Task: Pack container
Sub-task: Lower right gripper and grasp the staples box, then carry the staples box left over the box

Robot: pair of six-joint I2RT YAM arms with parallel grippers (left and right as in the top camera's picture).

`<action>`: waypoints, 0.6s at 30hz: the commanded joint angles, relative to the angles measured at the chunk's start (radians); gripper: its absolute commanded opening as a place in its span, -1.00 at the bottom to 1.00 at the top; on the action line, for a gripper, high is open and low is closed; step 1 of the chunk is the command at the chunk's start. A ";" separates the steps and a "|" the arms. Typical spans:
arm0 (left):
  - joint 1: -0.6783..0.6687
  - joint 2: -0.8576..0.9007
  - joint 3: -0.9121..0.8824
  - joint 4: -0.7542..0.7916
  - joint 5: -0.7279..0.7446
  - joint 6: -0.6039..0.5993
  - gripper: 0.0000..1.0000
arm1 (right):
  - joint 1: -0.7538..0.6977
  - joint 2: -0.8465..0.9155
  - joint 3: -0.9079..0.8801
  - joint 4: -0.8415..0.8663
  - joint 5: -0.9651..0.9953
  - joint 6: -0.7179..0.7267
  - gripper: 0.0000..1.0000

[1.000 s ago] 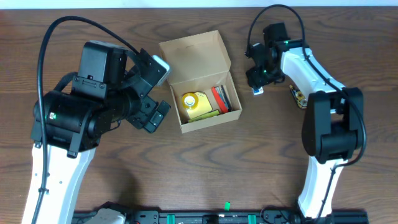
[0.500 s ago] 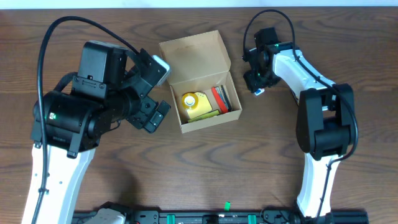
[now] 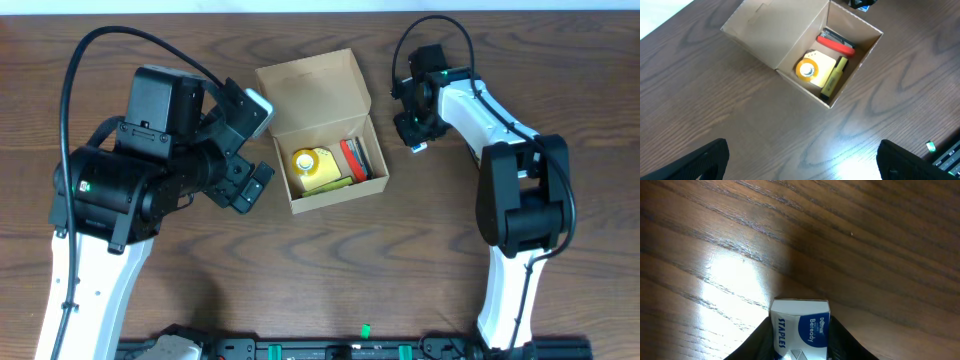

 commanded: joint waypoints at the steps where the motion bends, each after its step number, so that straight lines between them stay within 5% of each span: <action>1: 0.001 0.001 0.016 -0.003 -0.006 0.006 0.90 | 0.010 0.007 -0.006 -0.002 0.010 0.049 -0.45; 18: 0.001 0.001 0.016 -0.003 -0.006 0.006 0.90 | 0.069 -0.247 0.172 -0.111 -0.062 0.044 -0.50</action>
